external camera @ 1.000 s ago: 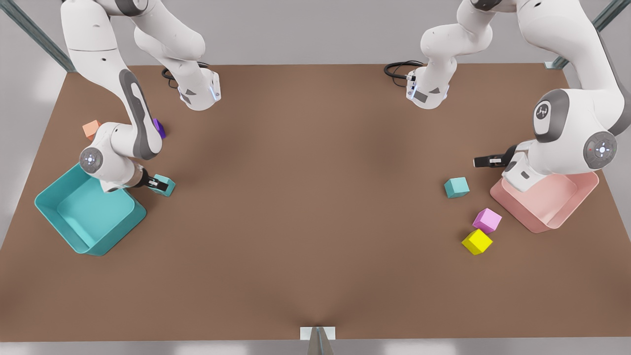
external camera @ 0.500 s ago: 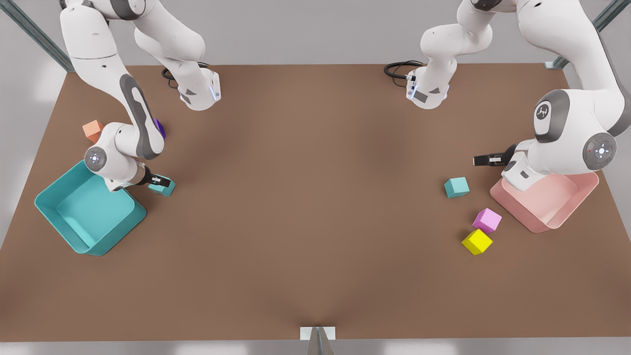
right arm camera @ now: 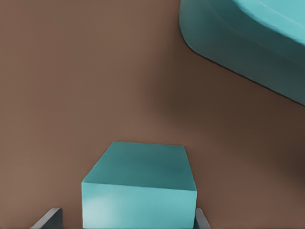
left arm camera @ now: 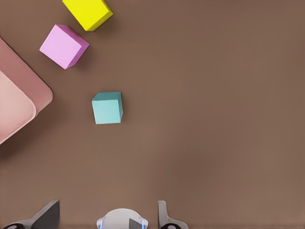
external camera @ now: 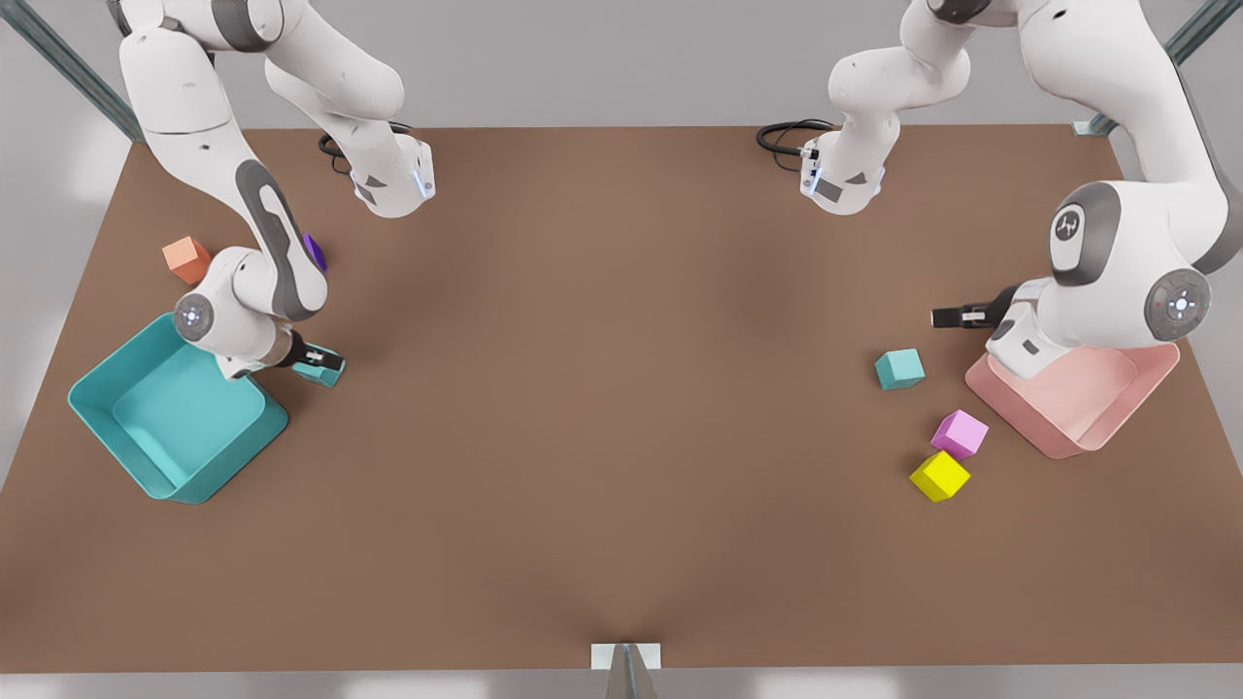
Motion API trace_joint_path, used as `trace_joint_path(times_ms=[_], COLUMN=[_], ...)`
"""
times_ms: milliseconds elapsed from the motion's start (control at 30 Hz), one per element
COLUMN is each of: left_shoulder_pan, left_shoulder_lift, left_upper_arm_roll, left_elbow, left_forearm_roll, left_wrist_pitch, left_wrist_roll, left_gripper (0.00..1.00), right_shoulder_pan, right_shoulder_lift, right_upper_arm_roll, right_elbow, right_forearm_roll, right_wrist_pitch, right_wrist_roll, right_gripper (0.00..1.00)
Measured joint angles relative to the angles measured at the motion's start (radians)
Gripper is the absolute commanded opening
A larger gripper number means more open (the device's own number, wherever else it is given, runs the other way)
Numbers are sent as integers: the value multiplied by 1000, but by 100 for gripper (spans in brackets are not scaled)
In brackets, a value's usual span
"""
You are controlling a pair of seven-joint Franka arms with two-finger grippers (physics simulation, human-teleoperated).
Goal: Stack the two blue cubes on top of each other
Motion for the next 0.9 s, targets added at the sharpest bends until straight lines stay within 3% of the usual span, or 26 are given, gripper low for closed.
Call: trace_joint_path(times_ms=[367, 500, 633, 733, 900], left_shoulder_pan=[3, 3, 13, 21, 24], left_shoulder_lift=[5, 4, 2, 20, 34], left_upper_arm_roll=[0, 0, 0, 1, 1], left_elbow=[1, 9, 46, 56, 58], left_forearm_roll=[0, -2, -3, -4, -3], left_wrist_pitch=[-1, -1, 1, 4, 6], left_wrist_roll=[0, 0, 0, 1, 1], left_gripper=[100, 100, 100, 100, 100], right_shoulder_pan=[0, 0, 0, -2, 49], right_shoulder_lift=[40, 58, 58, 39, -11], right_upper_arm_roll=[0, 0, 1, 14, 181], right_elbow=[-1, 1, 2, 12, 78], right_forearm_roll=[4, 4, 4, 9, 72], right_wrist_pitch=[61, 79, 90, 86, 31], right_wrist_roll=[-17, -20, -23, -31, -26], right_gripper=[99, 94, 78, 59, 60])
